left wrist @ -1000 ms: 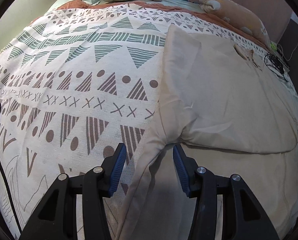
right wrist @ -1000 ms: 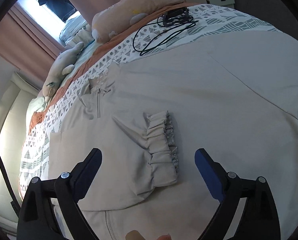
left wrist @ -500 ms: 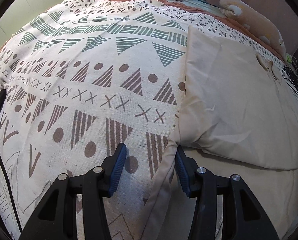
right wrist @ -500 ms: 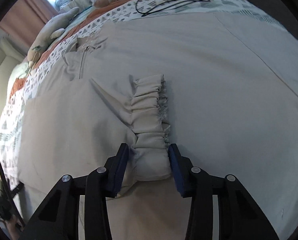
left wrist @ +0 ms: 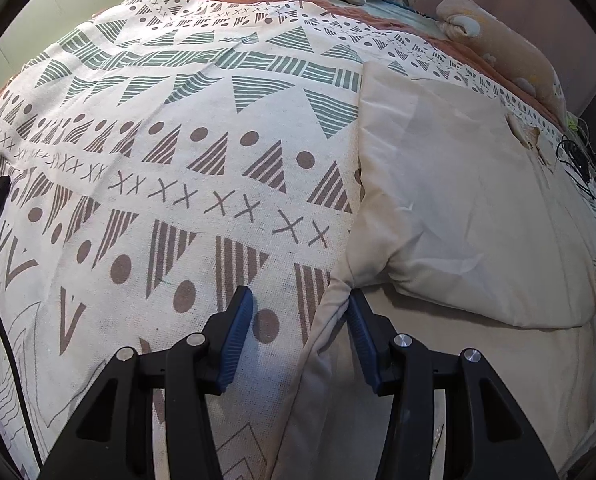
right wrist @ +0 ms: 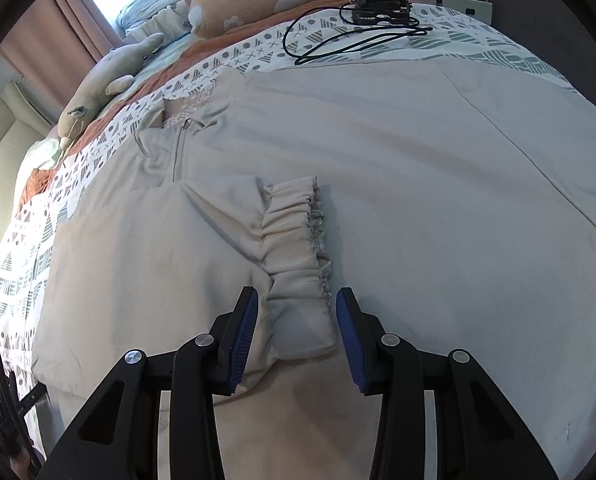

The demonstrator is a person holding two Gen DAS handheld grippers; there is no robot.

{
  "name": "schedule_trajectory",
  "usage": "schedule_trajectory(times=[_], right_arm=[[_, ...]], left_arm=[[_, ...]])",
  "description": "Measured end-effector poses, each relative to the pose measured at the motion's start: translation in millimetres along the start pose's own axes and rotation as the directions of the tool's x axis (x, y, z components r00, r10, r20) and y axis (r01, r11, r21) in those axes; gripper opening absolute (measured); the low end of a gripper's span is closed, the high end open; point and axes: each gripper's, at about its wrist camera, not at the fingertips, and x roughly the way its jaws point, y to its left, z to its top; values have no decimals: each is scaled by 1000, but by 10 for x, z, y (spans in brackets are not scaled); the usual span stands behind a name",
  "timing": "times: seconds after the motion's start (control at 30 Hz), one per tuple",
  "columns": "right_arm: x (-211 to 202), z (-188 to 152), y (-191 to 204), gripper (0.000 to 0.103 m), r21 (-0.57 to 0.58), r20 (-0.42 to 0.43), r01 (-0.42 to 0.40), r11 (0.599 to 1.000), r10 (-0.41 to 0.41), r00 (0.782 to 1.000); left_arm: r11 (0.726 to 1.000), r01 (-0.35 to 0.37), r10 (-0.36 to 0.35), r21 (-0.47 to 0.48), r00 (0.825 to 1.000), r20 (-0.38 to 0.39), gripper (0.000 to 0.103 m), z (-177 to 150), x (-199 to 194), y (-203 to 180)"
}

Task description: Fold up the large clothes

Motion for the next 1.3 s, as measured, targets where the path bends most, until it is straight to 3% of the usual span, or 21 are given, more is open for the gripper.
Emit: schedule_trajectory(times=[0.1,0.17,0.27,0.33,0.5,0.63,0.8,0.97,1.13,1.2,1.27,1.3], right_arm=[[29,-144,46,41,-49,-49,7,999,-9,999],[100,-171,87,50,-102,-78,35,994,-43,996],[118,-159,156,61,-175,-42,105,979,-114,993],[133,-147,138,63,-172,-18,156,973,-162,987],[156,-107,50,63,-94,-8,185,978,-187,982],[142,-154,118,63,-85,3,188,978,-189,982],[-21,-100,26,63,-63,32,137,989,-135,990],[-151,-164,-49,63,-22,27,53,998,-52,998],[-270,-249,-97,65,-9,9,54,998,-54,998],[-333,-301,-109,68,-5,13,59,998,-59,998],[-377,-383,-101,85,-13,21,65,998,-65,998],[-396,-431,-89,85,-12,23,71,997,-70,997]], left_arm=[[1000,0,0,-2,1000,12,50,-25,-56,14],[1000,3,-3,-4,1000,12,50,-37,-67,24],[1000,-4,4,2,1000,8,50,-60,-55,19],[1000,-11,11,8,1000,4,50,-64,-33,9],[999,-36,36,5,999,-4,50,-41,15,2],[999,-48,48,1,999,-6,49,-14,16,-9],[999,-22,22,-25,1000,0,50,15,-77,-3],[997,-6,10,-81,999,43,50,-14,-353,53],[994,31,-21,-102,995,101,50,-115,-698,17],[994,39,-27,-100,992,120,50,-157,-808,-8],[995,38,-25,-92,990,139,50,-212,-884,-31],[995,39,-26,-87,989,145,50,-248,-916,-32]])
